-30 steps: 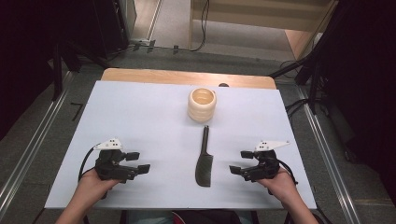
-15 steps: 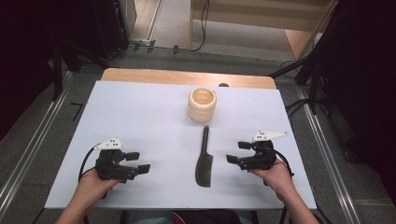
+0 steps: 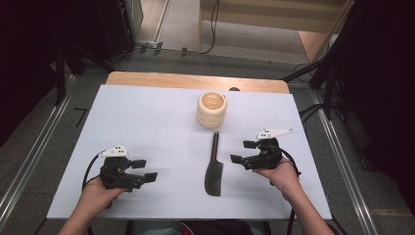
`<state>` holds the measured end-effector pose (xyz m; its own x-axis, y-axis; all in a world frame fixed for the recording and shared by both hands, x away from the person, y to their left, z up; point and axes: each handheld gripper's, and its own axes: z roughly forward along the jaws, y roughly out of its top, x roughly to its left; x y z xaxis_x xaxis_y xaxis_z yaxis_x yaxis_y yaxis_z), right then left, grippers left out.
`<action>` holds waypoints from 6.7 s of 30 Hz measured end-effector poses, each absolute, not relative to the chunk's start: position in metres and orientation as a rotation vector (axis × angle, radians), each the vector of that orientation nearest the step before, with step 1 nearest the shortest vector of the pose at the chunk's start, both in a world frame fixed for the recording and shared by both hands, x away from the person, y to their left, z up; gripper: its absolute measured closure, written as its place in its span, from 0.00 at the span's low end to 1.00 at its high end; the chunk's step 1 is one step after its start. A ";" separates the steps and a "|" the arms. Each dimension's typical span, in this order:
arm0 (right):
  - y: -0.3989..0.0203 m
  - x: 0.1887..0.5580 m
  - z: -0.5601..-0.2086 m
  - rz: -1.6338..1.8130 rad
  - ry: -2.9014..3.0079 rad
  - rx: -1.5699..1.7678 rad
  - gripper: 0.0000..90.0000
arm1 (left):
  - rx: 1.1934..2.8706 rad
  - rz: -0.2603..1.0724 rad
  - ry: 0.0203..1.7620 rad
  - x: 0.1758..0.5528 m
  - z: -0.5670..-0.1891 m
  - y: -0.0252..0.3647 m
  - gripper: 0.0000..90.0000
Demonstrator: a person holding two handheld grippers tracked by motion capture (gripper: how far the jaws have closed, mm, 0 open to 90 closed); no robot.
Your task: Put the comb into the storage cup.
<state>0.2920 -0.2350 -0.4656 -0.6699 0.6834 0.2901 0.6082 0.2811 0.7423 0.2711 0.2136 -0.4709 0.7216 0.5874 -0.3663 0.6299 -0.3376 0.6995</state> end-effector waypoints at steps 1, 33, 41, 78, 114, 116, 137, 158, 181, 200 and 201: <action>-0.235 0.292 -0.466 1.355 2.445 1.236 0.14 | 2.031 -0.062 0.924 0.271 -0.471 0.214 0.26; -0.206 0.330 -0.458 1.343 2.460 1.232 0.15 | 2.042 -0.068 0.920 0.272 -0.472 0.214 0.26; -0.195 0.338 -0.457 1.343 2.480 1.220 0.15 | 2.040 -0.069 0.921 0.272 -0.472 0.214 0.26; -0.161 0.365 -0.465 1.292 2.525 1.202 0.67 | 2.041 -0.066 0.928 0.272 -0.472 0.215 0.26; -0.158 0.378 -0.501 1.108 2.610 1.242 0.97 | 2.042 -0.066 0.925 0.272 -0.471 0.215 0.26; -0.162 0.379 -0.502 1.096 2.604 1.242 0.97 | 2.042 -0.067 0.925 0.272 -0.471 0.215 0.26; -0.187 0.368 -0.507 1.038 2.620 1.295 0.97 | 2.040 -0.065 0.921 0.273 -0.471 0.214 0.26; -0.205 0.343 -0.506 1.020 2.646 1.307 0.97 | 2.038 -0.067 0.906 0.275 -0.471 0.212 0.27; -0.208 0.311 -0.508 1.043 2.664 1.271 0.97 | 2.042 -0.063 0.891 0.277 -0.470 0.208 0.27; -0.212 0.303 -0.498 1.099 2.589 1.272 0.88 | 2.048 -0.067 0.882 0.278 -0.470 0.207 0.27; -0.214 0.302 -0.496 1.121 2.571 1.272 0.83 | 2.047 -0.067 0.880 0.278 -0.470 0.207 0.27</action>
<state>0.3018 -0.2136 -0.4958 -0.6573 0.7115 0.2485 0.6663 0.3945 0.6327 0.2785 0.2074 -0.4701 0.7473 0.5606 -0.3569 0.6081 -0.3603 0.7074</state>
